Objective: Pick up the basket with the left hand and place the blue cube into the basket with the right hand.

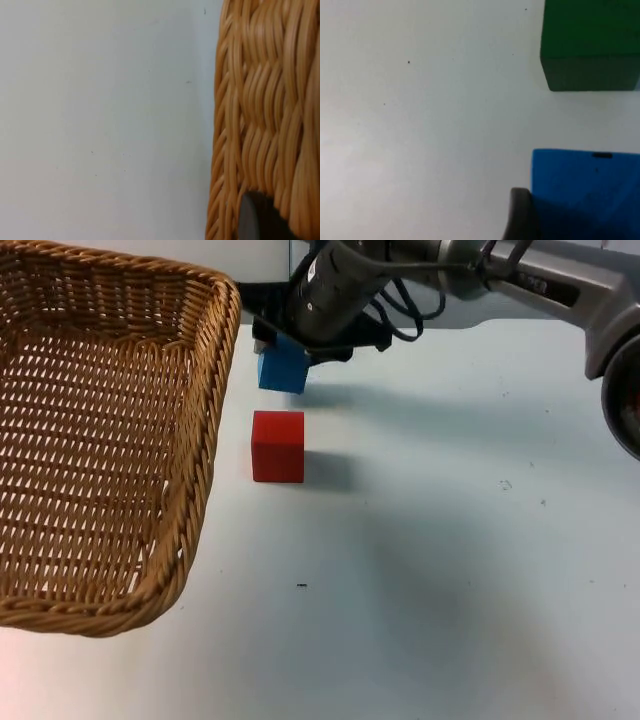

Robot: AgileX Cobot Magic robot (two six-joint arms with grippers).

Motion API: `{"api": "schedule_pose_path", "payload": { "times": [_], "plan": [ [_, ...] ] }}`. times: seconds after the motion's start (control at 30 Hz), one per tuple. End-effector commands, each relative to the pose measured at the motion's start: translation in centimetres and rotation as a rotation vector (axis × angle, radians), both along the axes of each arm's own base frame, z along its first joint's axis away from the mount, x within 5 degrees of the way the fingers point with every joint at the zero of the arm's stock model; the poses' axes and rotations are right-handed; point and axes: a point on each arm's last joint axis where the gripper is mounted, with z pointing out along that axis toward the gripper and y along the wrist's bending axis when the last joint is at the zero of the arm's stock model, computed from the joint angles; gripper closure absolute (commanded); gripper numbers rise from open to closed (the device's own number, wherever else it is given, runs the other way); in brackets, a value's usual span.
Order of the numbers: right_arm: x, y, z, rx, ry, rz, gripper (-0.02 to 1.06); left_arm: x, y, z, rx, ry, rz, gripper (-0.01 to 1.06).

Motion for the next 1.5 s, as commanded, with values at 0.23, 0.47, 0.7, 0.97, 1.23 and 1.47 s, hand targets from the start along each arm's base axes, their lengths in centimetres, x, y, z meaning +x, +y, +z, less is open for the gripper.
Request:
{"api": "schedule_pose_path", "payload": {
  "times": [0.23,0.47,0.7,0.97,1.23,1.47],
  "plan": [
    [-2.3,1.0,8.7,-0.096,-0.094,0.112,1.05,0.5,-0.4,-0.1,-0.067,0.009,0.022,1.05],
    [-5.6,1.5,17.1,-0.231,-0.296,0.156,1.05,0.5,-0.5,-0.2,-0.077,0.015,0.023,1.05],
    [-9.7,2.2,23.9,-0.201,-0.408,0.252,1.05,0.5,-0.5,-0.2,-0.078,0.016,0.025,1.05],
    [-13.9,4.6,24.6,-0.117,-0.271,0.53,1.05,1.0,-0.5,-1.1,-0.101,0.034,0.04,1.05],
    [-15.1,5.5,23.9,-0.081,-0.193,0.607,1.05,1.5,-0.3,-1.7,-0.104,0.029,0.069,1.05],
    [-16.3,7.3,22.5,-0.095,-0.149,0.66,1.05,1.8,-0.3,-2.7,-0.118,0.059,0.072,1.05]
  ]
}}
